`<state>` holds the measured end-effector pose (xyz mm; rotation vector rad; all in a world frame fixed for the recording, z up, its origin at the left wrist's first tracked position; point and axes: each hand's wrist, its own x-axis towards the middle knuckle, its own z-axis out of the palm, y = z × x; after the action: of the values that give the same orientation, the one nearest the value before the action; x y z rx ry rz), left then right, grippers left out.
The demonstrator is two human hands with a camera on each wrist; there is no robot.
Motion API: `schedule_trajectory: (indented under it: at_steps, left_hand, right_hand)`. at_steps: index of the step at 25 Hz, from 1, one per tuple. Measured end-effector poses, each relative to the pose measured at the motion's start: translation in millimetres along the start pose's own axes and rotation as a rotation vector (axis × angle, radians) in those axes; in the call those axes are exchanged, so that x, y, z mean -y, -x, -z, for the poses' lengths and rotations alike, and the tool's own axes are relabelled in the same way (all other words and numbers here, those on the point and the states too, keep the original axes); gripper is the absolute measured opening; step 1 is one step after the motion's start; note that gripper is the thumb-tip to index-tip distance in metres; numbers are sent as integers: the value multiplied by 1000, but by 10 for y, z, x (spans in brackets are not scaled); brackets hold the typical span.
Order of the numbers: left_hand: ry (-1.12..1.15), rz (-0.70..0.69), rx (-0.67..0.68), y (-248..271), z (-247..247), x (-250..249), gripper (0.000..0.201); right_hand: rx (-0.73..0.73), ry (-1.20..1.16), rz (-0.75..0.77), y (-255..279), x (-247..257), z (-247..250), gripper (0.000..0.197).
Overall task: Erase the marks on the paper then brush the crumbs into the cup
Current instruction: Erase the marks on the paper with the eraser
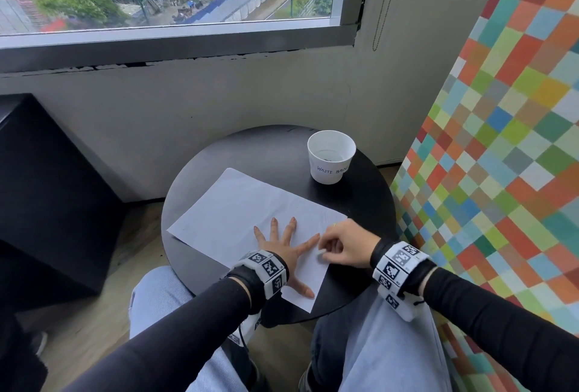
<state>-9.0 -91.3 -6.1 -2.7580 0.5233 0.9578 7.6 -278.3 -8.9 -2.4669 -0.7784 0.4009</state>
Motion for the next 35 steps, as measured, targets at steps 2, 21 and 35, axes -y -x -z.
schedule_trajectory:
  at_steps: [2,21,35]
  left_hand:
    - [5,3,3,2,-1,-8,122]
    - [194,56,-189,204,-314,508,119]
    - [102,85,-104,176,-249,388,129]
  right_hand:
    - [-1,11,14,35,14,-21,15]
    - [-293,-272,-194,93,200,-434,14]
    - [-169,13,-113,-171,227,-220,13]
